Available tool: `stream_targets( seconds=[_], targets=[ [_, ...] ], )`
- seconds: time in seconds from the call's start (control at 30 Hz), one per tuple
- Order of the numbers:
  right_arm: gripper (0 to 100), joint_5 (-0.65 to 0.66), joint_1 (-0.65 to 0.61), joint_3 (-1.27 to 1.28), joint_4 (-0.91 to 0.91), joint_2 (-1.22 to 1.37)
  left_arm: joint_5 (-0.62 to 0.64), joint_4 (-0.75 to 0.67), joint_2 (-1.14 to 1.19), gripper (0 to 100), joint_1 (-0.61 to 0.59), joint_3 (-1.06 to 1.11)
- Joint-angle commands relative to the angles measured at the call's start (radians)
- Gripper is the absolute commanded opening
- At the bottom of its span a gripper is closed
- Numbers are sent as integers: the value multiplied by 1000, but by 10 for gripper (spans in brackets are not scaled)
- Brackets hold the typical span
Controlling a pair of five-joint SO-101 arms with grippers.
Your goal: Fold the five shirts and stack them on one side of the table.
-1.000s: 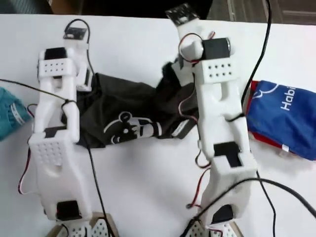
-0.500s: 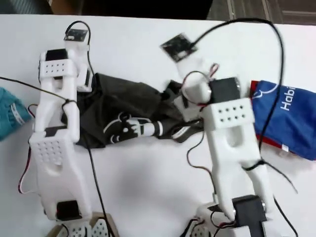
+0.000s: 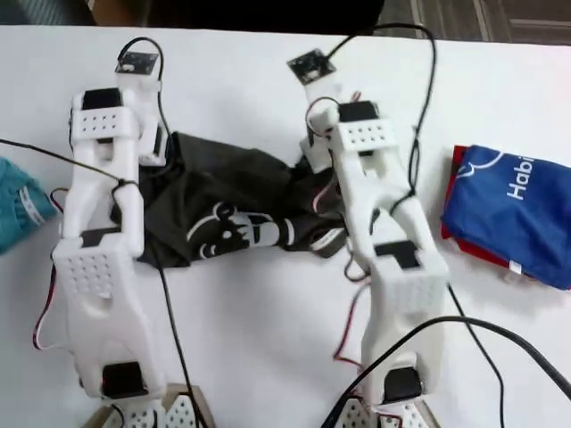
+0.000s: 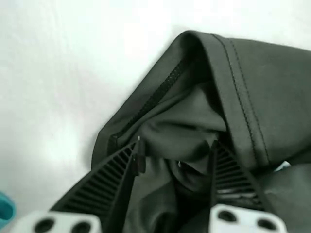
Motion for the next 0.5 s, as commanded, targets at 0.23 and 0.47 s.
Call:
stream_targets(
  seconds=[0.23,0.47],
  targets=[
    [22,-6,30,-394,415,226,-11,-12,-11,232,0,-47],
    [21,-6,48,-215,420,-33,-11,-12,-11,232,0,-47]
  ],
)
